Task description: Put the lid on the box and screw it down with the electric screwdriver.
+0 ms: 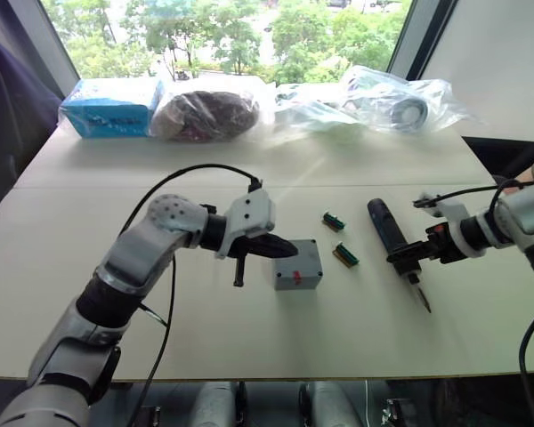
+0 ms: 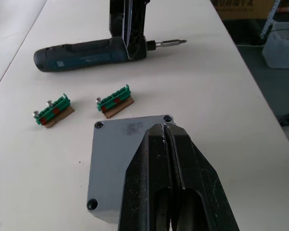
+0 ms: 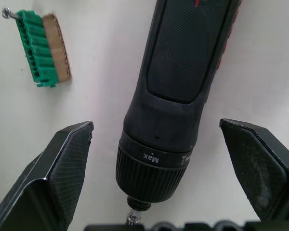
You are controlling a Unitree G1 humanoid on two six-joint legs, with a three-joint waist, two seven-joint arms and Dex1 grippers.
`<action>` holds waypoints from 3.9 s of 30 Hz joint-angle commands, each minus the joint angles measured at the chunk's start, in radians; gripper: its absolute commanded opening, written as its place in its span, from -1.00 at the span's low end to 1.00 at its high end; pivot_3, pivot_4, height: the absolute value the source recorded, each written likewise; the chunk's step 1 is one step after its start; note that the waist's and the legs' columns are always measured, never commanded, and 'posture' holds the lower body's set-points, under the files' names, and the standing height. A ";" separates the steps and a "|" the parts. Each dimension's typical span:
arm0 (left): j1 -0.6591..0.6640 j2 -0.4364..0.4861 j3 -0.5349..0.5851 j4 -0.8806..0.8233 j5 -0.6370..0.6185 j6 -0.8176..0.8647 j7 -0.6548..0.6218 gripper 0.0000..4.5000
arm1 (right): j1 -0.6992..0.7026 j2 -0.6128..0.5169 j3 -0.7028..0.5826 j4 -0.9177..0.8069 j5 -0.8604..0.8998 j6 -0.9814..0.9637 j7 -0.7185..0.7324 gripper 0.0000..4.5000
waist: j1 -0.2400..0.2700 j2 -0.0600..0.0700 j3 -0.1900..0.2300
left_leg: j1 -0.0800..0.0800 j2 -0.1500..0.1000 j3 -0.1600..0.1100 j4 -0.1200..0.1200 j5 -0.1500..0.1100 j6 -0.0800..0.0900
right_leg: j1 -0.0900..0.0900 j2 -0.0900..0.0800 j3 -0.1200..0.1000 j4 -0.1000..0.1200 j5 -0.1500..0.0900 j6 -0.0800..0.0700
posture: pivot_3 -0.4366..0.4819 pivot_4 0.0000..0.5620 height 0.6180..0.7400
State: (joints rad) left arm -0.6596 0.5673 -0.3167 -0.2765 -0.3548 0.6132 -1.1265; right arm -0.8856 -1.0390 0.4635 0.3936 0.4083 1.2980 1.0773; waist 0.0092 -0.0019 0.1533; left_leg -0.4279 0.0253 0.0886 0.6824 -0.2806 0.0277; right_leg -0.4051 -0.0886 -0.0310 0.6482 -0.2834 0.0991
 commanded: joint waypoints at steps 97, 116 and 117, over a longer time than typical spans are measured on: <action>0.022 -0.097 -0.109 0.283 0.161 -0.082 0.015 -1.00 | 0.759 0.774 -0.434 -0.773 -0.058 -0.867 -0.744 -0.21 | 0.001 -0.004 -0.005 | 0.016 0.005 -0.001 -0.002 0.002 -0.003 | 0.016 0.006 -0.001 -0.001 0.001 -0.002 | -0.05 -0.47 1.00; 0.031 -0.095 -0.115 0.297 0.175 -0.097 0.015 -1.00 | 0.775 0.779 -0.428 -0.774 -0.060 -0.884 -0.738 -0.21 | 0.001 -0.014 -0.017 | 0.018 0.005 -0.002 -0.004 0.001 -0.003 | 0.017 0.003 -0.001 -0.001 -0.003 -0.008 | -0.05 -0.47 1.00; 0.031 -0.095 -0.115 0.296 0.175 -0.098 0.014 -1.00 | 0.774 0.777 -0.428 -0.776 -0.061 -0.885 -0.737 -0.21 | 0.001 -0.014 -0.017 | 0.018 0.005 -0.002 -0.004 0.001 -0.003 | 0.017 0.003 -0.001 -0.001 -0.003 -0.008 | -0.05 -0.47 1.00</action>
State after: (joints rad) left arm -0.6455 0.4660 -0.4039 -0.0018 -0.2124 0.5085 -1.1099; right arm -0.1578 -0.2546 0.0147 -0.4391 0.3667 0.3674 0.3389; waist 0.0103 -0.0160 0.1360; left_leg -0.4096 0.0299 0.0867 0.6779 -0.2795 0.0247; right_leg -0.3879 -0.0864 -0.0319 0.6468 -0.2861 0.0912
